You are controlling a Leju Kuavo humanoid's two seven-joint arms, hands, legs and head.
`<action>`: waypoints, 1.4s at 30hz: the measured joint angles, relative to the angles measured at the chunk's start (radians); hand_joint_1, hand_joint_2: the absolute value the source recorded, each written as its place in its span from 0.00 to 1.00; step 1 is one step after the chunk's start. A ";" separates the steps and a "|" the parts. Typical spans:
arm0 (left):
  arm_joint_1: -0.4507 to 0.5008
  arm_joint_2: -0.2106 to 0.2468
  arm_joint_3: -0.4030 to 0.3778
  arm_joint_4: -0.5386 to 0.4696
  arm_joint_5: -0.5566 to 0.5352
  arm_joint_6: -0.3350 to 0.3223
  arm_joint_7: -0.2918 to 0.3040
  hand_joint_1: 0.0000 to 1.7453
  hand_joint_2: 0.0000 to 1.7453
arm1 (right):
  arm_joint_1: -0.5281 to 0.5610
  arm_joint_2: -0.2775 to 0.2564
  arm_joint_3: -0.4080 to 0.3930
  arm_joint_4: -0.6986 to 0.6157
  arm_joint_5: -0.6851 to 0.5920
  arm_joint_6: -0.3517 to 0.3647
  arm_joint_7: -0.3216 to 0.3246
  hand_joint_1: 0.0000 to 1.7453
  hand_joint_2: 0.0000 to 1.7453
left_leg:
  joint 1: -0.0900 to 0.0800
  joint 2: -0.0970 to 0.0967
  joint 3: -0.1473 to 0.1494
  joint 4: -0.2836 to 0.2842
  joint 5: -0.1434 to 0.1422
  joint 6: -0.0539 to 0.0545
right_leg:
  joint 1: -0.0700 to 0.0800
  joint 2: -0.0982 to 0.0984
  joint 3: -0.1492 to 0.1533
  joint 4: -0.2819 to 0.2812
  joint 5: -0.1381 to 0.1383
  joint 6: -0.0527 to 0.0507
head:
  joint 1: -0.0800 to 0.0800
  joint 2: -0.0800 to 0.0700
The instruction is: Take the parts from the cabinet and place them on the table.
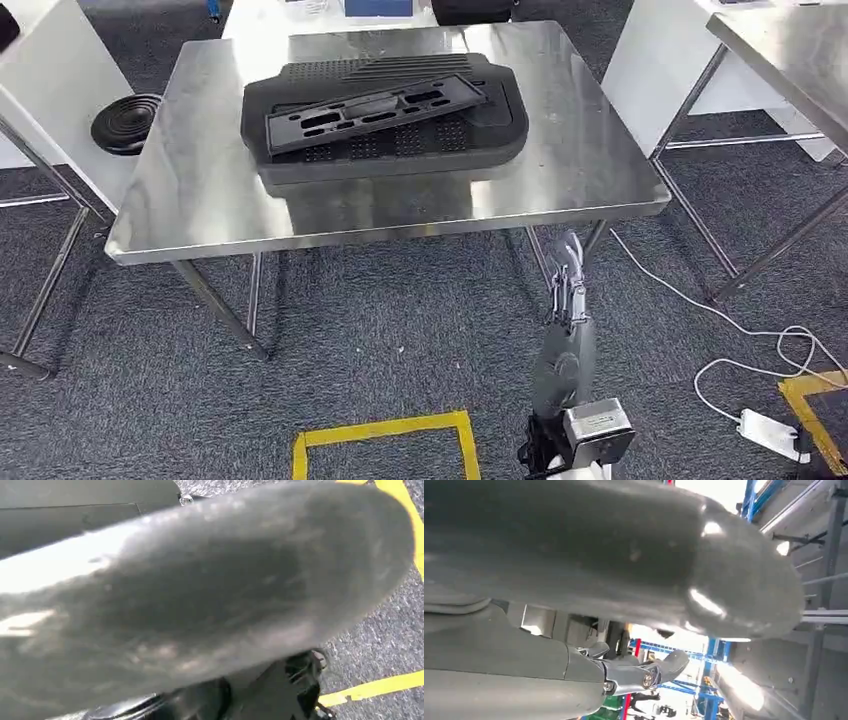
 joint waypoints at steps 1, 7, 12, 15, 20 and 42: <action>0.001 0.000 0.000 0.000 0.000 0.000 0.000 0.00 0.00 | 0.000 0.000 0.000 -0.002 0.000 0.000 -0.001 0.00 0.00 | 0.000 0.000 -0.007 -0.003 -0.002 0.002 | 0.002 0.001 -0.002 0.002 0.005 0.006 | 0.003 0.000; -0.003 0.001 0.000 0.000 0.000 0.000 0.000 0.00 0.00 | 0.001 -0.001 -0.003 -0.004 0.001 -0.001 -0.001 0.00 0.00 | -0.007 0.009 -0.063 -0.007 0.045 0.058 | -0.003 0.003 -0.084 0.155 -0.106 0.009 | 0.010 0.000; -0.004 0.000 0.000 0.000 0.000 -0.002 0.007 0.00 0.00 | 0.000 -0.002 -0.003 -0.003 0.000 -0.001 -0.001 0.00 0.00 | -0.018 0.017 -0.128 -0.006 0.094 0.059 | 0.003 0.003 -0.042 0.223 -0.121 0.029 | 0.010 0.000; -0.007 -0.008 0.000 0.000 0.000 -0.006 0.014 0.00 0.00 | -0.008 0.000 -0.003 -0.005 0.000 0.001 0.001 0.00 0.00 | -0.022 0.015 -0.151 -0.006 0.123 0.049 | 0.022 -0.001 0.134 -0.041 -0.121 -0.007 | 0.008 0.000; -0.012 -0.012 0.001 0.000 0.001 -0.007 0.014 0.00 0.00 | -0.009 0.001 -0.007 -0.007 0.001 0.003 0.003 0.00 0.00 | -0.012 0.016 -0.154 -0.027 0.140 0.016 | 0.008 -0.004 0.104 -0.056 -0.059 -0.024 | 0.013 0.000; -0.010 -0.020 0.008 -0.001 0.002 0.001 0.000 0.00 0.00 | 0.035 -0.008 -0.121 0.085 -0.002 -0.020 0.125 0.00 0.00 | -0.008 0.018 -0.146 -0.009 0.104 0.054 | -0.004 -0.001 -0.082 0.282 -0.109 0.043 | 0.014 0.000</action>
